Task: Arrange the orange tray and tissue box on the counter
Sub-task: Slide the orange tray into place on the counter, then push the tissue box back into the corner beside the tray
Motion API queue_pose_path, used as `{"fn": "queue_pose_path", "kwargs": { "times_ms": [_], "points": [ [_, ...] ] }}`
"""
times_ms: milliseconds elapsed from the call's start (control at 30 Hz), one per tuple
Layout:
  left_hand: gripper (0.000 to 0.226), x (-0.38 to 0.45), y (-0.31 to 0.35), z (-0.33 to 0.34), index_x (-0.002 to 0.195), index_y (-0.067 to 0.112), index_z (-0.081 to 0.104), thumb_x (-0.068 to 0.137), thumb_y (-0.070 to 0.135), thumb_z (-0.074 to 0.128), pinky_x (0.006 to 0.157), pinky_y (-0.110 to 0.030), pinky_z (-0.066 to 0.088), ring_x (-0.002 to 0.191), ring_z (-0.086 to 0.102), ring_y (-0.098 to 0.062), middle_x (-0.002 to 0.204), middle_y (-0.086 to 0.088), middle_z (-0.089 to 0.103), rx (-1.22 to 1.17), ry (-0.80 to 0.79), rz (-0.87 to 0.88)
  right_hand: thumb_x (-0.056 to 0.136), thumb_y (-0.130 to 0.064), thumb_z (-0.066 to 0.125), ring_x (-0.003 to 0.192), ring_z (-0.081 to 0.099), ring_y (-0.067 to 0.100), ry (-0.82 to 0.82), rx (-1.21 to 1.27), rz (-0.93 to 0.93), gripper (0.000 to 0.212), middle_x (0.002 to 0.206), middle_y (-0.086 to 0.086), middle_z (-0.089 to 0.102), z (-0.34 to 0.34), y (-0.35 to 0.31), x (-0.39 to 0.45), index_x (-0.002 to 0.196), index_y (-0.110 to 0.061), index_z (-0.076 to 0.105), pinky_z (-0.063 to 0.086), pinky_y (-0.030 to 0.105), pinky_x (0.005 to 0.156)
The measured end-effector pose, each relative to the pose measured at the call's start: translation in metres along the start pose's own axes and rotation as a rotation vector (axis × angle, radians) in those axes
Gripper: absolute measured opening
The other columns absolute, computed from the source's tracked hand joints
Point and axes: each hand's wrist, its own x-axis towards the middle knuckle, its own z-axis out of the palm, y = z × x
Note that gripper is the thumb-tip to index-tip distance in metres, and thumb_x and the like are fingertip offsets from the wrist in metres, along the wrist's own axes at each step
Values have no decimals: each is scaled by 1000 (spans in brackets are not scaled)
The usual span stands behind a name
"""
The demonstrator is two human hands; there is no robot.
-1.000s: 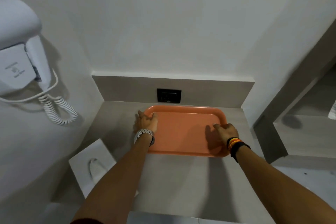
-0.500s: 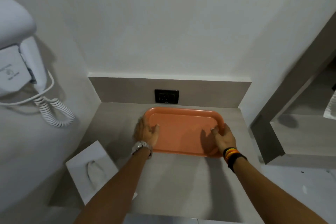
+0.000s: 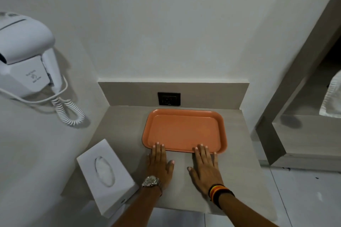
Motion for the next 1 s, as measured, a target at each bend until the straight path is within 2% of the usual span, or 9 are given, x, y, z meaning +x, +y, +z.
{"fn": "queue_pose_path", "kwargs": {
  "times_ms": [233, 500, 633, 700, 833, 900, 1000],
  "points": [
    [81, 26, 1, -6, 162, 18, -13, 102, 56, 27, 128, -49, -11, 159, -16, -22, 171, -3, -20, 35, -38, 23, 99, -59, 23, 157, -14, 23, -49, -2, 9, 81, 171, 7, -11, -11, 10, 36, 162, -17, -6, -14, 47, 124],
    [81, 36, -1, -8, 161, 22, -16, 100, 60, 23, 125, -49, -17, 158, -21, -19, 170, -1, -24, 10, -69, 17, 98, -60, 26, 157, -13, 25, -75, 9, 24, 84, 170, 9, -11, -13, 10, 45, 161, -15, -6, -10, 51, 126],
    [77, 27, -6, -28, 162, 23, -12, 102, 56, 24, 126, -50, -15, 159, -17, -22, 171, -4, -19, -11, 19, 5, 98, -58, 22, 158, -8, 27, -27, 27, -46, 81, 171, 10, -4, -27, -15, 49, 162, -15, -1, -15, 49, 124],
    [76, 19, -14, -45, 163, 23, -9, 102, 54, 26, 126, -50, -15, 160, -14, -24, 172, -5, -15, -30, 90, -56, 97, -56, 23, 158, -6, 28, -13, 62, -122, 79, 171, 12, -1, -36, -39, 57, 162, -15, 4, -14, 48, 124],
    [77, -7, -53, -82, 163, 19, -6, 103, 54, 27, 127, -50, -12, 160, -10, -25, 173, -8, -11, -87, 178, -264, 101, -45, 38, 158, 1, 28, -12, 151, -281, 70, 171, 13, 6, -45, -103, 74, 160, -15, 17, -6, 47, 127],
    [77, -29, -80, -93, 163, 16, -7, 104, 54, 24, 128, -48, -12, 160, -12, -24, 172, -7, -13, -124, 215, -378, 101, -43, 41, 158, 4, 28, -51, 214, -351, 69, 171, 12, 9, -42, -138, 77, 160, -15, 19, -2, 44, 128],
    [78, -64, -116, -97, 163, 10, -5, 105, 53, 25, 130, -45, -4, 160, -9, -24, 173, -9, -10, -247, 250, -542, 101, -45, 46, 157, 10, 26, -177, 327, -369, 72, 170, 11, 12, -30, -184, 72, 160, -14, 19, 4, 37, 126]
  ]
}}
